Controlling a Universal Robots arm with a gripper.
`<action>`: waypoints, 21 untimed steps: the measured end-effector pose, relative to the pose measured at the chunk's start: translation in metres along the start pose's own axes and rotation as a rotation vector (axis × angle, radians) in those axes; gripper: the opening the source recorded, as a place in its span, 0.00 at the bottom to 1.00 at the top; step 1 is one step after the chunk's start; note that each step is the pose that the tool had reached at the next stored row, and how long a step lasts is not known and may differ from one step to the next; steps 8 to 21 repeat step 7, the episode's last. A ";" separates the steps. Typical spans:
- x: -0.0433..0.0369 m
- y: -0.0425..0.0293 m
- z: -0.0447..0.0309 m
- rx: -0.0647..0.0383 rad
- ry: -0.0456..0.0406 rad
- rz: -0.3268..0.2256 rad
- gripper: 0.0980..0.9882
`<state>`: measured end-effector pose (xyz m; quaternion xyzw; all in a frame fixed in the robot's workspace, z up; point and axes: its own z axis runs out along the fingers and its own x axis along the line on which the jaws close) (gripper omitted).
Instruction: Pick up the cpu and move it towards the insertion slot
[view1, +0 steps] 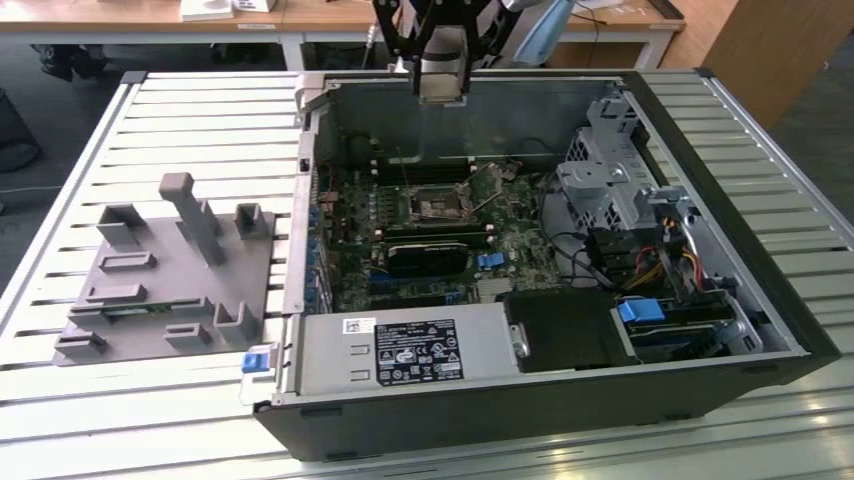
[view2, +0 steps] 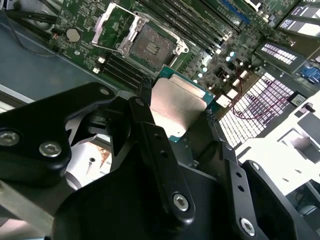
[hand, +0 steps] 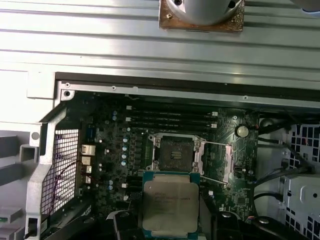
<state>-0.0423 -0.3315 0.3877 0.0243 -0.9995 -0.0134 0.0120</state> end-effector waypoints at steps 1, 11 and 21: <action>-0.0001 0.0000 0.0000 0.000 0.0001 0.000 0.50; -0.0002 0.0000 0.0000 0.000 0.0001 0.000 0.50; -0.0002 0.0000 0.0000 0.000 0.0001 0.000 0.50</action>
